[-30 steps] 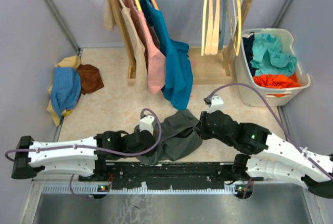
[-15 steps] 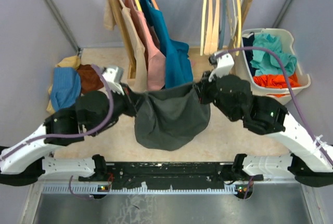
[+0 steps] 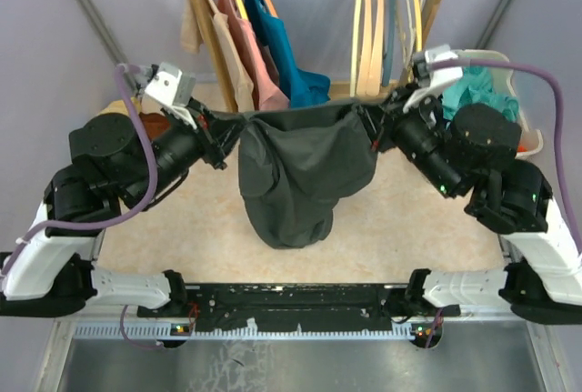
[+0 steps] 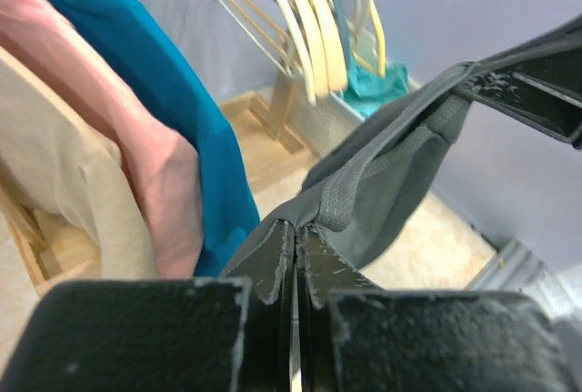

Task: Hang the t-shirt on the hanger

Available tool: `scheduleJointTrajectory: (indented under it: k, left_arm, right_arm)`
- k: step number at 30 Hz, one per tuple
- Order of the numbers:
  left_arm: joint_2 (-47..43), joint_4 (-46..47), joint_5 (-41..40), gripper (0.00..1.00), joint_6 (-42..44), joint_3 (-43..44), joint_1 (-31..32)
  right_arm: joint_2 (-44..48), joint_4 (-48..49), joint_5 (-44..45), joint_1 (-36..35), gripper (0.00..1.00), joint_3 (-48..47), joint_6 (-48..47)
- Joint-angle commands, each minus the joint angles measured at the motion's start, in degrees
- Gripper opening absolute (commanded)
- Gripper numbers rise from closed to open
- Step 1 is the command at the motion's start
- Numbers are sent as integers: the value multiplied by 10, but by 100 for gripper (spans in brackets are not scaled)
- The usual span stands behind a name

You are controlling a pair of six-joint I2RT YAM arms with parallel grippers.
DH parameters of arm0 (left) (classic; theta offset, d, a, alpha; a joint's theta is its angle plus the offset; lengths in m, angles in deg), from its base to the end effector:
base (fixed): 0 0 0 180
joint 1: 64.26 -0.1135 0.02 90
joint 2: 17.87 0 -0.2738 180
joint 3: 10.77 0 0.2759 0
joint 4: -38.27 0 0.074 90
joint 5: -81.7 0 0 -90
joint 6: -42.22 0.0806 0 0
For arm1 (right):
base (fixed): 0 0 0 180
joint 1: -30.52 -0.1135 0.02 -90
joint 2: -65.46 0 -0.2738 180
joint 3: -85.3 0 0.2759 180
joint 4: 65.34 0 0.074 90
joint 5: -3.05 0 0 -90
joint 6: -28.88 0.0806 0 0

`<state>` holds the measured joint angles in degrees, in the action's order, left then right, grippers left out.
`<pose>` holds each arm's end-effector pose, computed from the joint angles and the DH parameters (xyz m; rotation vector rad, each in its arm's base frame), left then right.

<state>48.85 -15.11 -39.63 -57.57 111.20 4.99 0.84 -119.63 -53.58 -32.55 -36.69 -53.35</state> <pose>0.1142 -0.1832 0.5964 0.3712 1.5377 -0.6702 0.1267 0.1516 0.6008 -0.2719 1.5268 0.5431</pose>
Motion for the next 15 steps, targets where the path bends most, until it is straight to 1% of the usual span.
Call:
scheduleJointTrajectory:
  k: [1,3,5,7,8,9,11,13,15]
  left_arm:
    - [-31,-55,97,0,-19,-64,-2]
    - [-54,-58,142,0,-49,-135,-2]
    - [-81,-47,190,0,-86,-219,-2]
    - [-110,-26,243,0,-131,-316,-2]
    - [-131,-11,259,0,-150,-365,-2]
    - [-148,1,277,0,-169,-431,-2]
    - [-183,35,316,0,-210,-525,-2]
    - [-212,62,349,0,-253,-604,-2]
    - [-232,71,368,0,-290,-665,-2]
  right_arm:
    - [77,-13,-58,4,0,141,38]
    - [113,-18,-68,4,0,234,83]
    - [159,-4,-86,4,0,340,132]
    - [205,19,-101,4,0,456,192]
    - [226,36,-111,4,0,509,237]
    - [248,46,-118,4,0,559,269]
    - [285,69,-141,0,0,662,333]
    - [317,74,-141,-13,0,721,385]
    - [334,67,-133,-24,0,758,424]
